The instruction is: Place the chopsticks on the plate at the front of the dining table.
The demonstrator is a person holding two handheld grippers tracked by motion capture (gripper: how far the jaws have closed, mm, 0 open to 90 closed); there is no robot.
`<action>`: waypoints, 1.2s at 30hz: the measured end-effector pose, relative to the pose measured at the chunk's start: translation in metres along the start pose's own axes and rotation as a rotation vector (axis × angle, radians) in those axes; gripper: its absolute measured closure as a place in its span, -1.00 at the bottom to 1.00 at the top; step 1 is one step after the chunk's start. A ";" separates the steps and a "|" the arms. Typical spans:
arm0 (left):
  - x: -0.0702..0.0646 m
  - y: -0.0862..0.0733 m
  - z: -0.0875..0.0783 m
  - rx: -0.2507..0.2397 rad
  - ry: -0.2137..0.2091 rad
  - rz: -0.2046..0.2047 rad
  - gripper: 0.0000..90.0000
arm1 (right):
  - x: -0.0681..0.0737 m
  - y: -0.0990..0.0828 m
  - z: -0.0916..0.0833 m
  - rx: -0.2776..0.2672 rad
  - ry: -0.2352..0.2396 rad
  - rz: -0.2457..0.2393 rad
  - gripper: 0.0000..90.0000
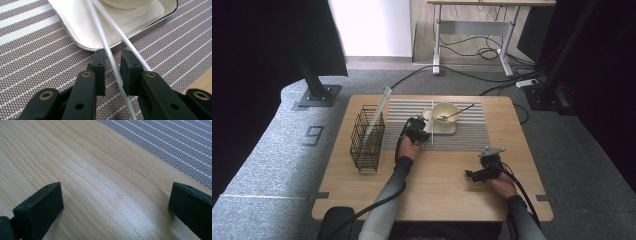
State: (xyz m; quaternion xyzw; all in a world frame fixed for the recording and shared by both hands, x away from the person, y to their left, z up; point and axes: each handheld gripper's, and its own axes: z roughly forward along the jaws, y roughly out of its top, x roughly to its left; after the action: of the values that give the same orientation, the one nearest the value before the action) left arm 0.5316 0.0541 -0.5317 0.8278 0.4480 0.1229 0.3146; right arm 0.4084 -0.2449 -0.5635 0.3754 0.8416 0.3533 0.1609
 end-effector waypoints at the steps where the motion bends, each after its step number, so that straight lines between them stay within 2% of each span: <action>1: 0.000 0.000 0.000 0.000 -0.001 0.000 0.63 | 0.000 0.000 0.000 0.000 0.000 0.000 -1.00; 15: 0.001 -0.002 -0.001 0.003 -0.004 -0.008 0.56 | 0.000 0.000 0.000 0.000 0.001 0.000 -1.00; 24: 0.005 -0.001 -0.003 -0.007 0.017 -0.036 0.72 | 0.000 0.000 0.000 0.000 0.000 -0.001 -1.00; 28: 0.006 0.001 -0.002 -0.010 0.018 -0.041 0.73 | 0.000 0.000 0.000 0.000 0.001 0.000 -1.00; 36: 0.004 0.002 -0.004 -0.038 0.023 -0.038 0.61 | 0.000 0.000 0.000 0.000 0.000 0.000 -1.00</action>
State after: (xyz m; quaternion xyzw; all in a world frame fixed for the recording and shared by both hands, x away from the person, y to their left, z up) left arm 0.5336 0.0585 -0.5273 0.8116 0.4648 0.1349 0.3273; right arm 0.4084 -0.2449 -0.5635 0.3752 0.8418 0.3533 0.1608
